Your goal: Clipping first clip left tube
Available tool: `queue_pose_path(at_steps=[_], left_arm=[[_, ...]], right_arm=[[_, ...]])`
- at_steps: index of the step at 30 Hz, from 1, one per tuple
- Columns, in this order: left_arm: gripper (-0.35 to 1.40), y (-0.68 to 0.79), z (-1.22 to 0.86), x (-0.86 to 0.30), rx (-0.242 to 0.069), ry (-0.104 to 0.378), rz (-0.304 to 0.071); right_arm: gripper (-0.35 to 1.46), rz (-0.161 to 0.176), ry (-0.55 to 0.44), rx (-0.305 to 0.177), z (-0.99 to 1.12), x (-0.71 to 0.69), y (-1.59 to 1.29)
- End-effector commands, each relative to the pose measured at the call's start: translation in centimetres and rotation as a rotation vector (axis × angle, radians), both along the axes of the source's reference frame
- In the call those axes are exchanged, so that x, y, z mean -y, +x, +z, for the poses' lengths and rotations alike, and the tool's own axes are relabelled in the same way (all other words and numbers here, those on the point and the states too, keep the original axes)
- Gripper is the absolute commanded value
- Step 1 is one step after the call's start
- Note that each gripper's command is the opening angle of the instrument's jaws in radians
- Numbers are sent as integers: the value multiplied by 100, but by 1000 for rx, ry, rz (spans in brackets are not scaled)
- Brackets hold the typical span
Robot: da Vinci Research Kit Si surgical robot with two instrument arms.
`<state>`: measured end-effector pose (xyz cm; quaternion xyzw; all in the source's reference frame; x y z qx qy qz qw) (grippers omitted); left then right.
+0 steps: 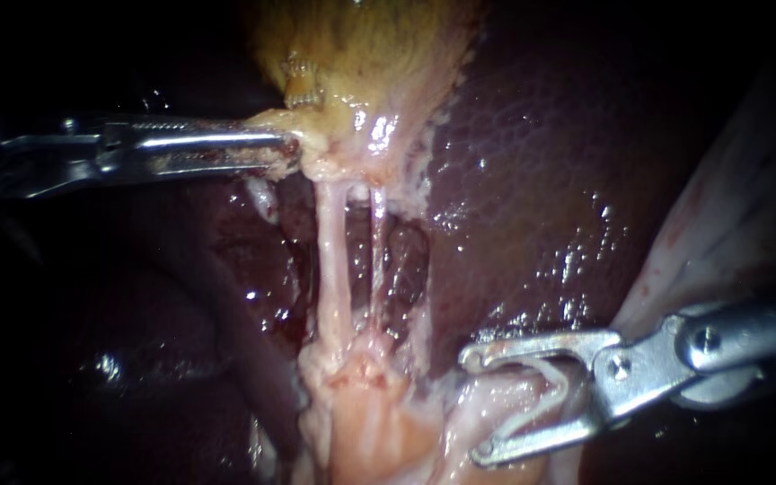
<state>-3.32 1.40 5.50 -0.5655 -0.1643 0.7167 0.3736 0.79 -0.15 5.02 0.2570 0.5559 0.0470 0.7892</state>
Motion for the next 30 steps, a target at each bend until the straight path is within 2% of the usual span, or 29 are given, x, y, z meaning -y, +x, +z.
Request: queue_pose_path(at_steps=[1, 5, 8, 11, 14, 18, 22, 30], left_arm=[[-35, 2, -2, -1, 2, 1, 2], [-35, 23, -27, -10, 9, 15, 9], [-35, 42, -49, -18, 14, 25, -14], [-35, 59, -69, -24, 21, 16, -33], [-35, 70, -82, -24, 25, 11, -42], [-35, 70, -83, -19, 25, 8, -45], [-35, 67, -79, -15, 22, 5, -48], [-35, 67, -78, -13, 22, 3, -48]], right_arm=[[47, -1, 0, -1, 0, 0, 0], [47, 0, 0, -1, 1, 0, 1], [47, 0, 0, 0, 2, -1, 0], [47, 0, 0, 0, 2, -1, 0], [47, 0, 0, 0, 2, -1, 1], [47, 2, 0, 1, 2, -1, 4], [48, 6, -5, 5, 1, -5, 20], [48, 63, 72, 41, 4, -15, 78]])
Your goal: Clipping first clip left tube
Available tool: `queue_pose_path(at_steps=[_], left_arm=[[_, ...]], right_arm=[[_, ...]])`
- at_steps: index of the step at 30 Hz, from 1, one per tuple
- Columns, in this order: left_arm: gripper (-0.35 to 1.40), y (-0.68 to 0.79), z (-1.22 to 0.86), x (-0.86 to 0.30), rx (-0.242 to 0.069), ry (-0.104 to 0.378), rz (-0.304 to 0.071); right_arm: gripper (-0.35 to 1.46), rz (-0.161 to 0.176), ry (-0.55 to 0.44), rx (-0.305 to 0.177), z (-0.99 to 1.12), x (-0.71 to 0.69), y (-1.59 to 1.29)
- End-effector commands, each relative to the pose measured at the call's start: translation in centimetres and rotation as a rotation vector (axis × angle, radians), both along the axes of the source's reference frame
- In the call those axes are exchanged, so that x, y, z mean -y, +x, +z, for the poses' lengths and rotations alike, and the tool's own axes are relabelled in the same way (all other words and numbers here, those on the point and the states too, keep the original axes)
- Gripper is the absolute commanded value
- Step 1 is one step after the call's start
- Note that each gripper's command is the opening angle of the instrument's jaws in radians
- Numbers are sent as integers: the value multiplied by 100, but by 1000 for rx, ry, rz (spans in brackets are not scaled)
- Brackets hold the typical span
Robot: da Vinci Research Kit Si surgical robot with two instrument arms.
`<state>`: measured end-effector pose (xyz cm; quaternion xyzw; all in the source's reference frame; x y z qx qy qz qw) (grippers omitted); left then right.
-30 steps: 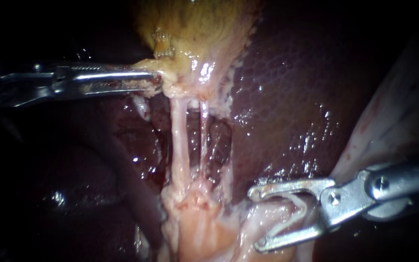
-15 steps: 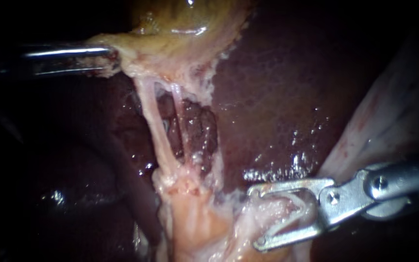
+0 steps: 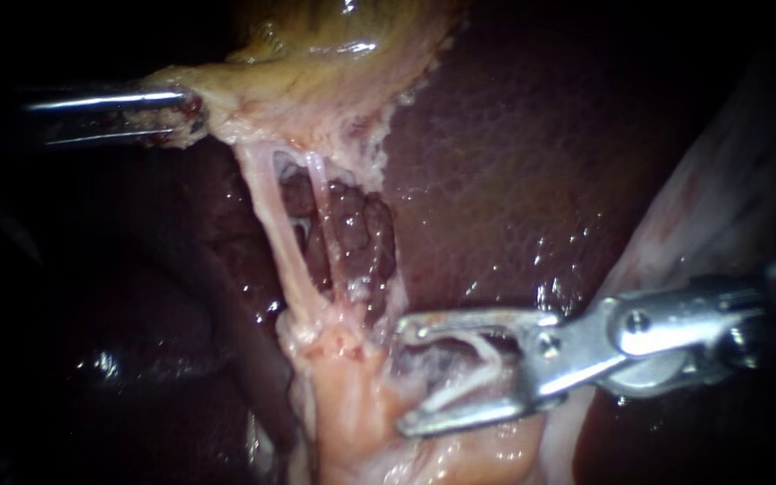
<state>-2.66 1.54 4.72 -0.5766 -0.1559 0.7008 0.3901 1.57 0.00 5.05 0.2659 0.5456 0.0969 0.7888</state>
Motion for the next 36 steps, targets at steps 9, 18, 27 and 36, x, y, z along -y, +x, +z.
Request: queue_pose_path(at_steps=[9, 18, 27, 36], left_arm=[[-35, -2, -1, 1, -2, -1, -1], [-35, -4, -4, 3, -4, -1, -4], [-35, -7, -7, 4, -1, 0, -2], [-35, -10, -7, 5, -1, 0, -1]], right_arm=[[50, 36, 12, 17, 18, -14, 53], [50, 58, 10, 33, 54, -33, 56], [50, 67, 8, 40, 80, -42, 60], [50, 48, 53, -3, 96, -34, 95]])
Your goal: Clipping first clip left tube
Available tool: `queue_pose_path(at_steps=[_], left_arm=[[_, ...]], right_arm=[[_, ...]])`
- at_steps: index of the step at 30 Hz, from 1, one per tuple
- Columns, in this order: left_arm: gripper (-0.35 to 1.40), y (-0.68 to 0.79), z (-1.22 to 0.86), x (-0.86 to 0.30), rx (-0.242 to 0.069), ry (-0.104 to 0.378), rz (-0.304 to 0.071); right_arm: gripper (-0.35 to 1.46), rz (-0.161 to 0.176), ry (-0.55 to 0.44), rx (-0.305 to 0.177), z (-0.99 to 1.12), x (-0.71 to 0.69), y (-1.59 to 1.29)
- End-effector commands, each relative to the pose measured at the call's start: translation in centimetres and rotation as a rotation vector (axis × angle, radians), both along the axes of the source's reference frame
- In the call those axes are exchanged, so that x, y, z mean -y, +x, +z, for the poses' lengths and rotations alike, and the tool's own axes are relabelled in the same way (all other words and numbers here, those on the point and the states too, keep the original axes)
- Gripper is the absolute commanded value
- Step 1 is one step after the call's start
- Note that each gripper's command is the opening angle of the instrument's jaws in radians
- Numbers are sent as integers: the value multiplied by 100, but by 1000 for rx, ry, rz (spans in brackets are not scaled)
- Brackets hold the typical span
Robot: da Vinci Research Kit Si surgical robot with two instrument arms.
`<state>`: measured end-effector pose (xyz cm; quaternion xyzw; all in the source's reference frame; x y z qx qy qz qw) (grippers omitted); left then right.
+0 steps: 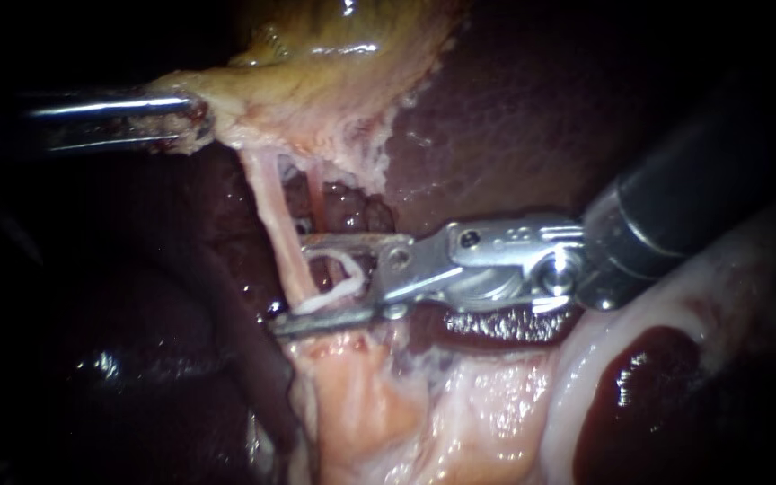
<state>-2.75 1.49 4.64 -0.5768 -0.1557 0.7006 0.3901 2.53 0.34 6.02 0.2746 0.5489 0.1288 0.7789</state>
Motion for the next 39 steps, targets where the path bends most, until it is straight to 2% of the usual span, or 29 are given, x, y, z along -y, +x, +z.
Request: queue_pose_path(at_steps=[1, 6, 8, 15, 21, 27, 30, 35, 39], left_arm=[[-35, -1, 1, 1, -1, 0, -1], [-35, -3, 2, 2, 0, -1, 0], [-35, -3, 2, 2, 0, -1, 0], [-35, -2, 3, 3, 0, -2, 0], [-35, -2, 3, 3, 0, -2, 0], [-35, -3, 3, 3, 0, -2, 0], [-35, -3, 3, 3, 0, -2, 0], [-35, -3, 3, 3, 0, -2, 0], [-35, -3, 3, 3, 0, -2, 0]], right_arm=[[50, 1, 6, -10, 1, 3, 4], [50, -12, 19, -28, 5, 12, 14], [50, -20, 30, -49, 2, 15, 14], [50, -58, 63, -117, -27, 34, 17], [49, -85, 78, -148, -50, 46, 25], [43, -70, 96, -135, -50, 45, 25], [36, -49, 112, -119, -46, 43, 23], [25, -46, 124, -115, -42, 40, 18], [6, -45, 141, -111, -41, 40, 14]])
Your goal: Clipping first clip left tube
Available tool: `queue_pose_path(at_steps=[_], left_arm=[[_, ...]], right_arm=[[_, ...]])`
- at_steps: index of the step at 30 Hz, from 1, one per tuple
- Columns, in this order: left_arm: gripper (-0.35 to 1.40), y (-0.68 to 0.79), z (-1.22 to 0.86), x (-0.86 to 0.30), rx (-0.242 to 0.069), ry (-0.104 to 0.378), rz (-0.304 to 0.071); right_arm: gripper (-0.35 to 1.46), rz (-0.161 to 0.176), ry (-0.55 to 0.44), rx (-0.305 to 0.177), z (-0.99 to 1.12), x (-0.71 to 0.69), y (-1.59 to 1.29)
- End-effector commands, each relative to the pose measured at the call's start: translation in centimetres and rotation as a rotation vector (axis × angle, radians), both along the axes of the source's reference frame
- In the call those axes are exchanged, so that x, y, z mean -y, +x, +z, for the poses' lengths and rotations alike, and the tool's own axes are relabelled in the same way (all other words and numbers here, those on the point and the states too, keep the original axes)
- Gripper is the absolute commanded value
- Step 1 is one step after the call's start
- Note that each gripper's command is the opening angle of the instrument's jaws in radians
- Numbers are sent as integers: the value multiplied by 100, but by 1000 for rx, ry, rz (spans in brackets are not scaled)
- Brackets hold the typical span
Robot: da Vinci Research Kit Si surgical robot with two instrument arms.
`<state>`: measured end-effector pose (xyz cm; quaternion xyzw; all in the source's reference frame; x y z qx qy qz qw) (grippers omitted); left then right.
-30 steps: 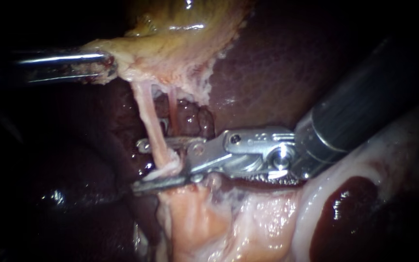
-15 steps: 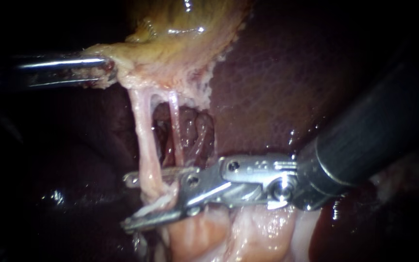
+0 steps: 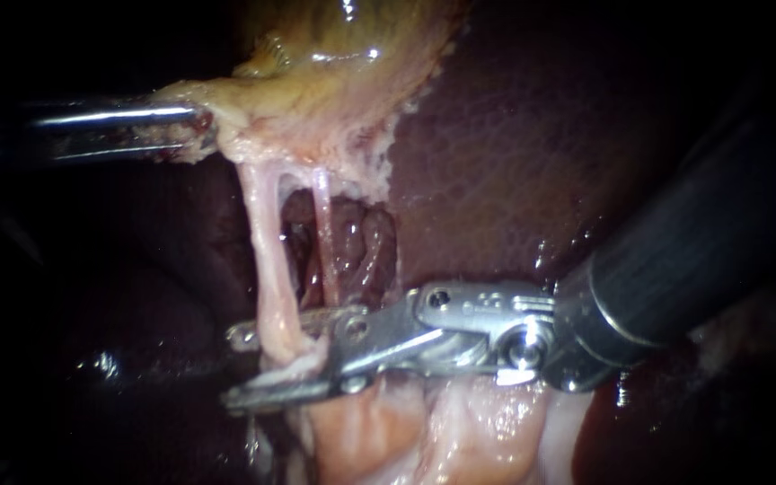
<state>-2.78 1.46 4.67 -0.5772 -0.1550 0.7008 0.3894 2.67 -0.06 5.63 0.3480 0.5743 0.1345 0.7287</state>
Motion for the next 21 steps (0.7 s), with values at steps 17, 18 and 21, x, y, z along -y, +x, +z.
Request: queue_pose_path(at_steps=[17, 18, 21], left_arm=[[-35, 0, 0, 0, 0, 0, 0], [-35, 0, 0, 0, 0, 0, 0], [-35, 0, 0, 0, 0, 0, 0]], right_arm=[[-35, -28, 56, 30, 2, -5, -4], [-35, -28, 56, 30, 2, -5, -4], [-35, -28, 56, 30, 3, -5, -5]])
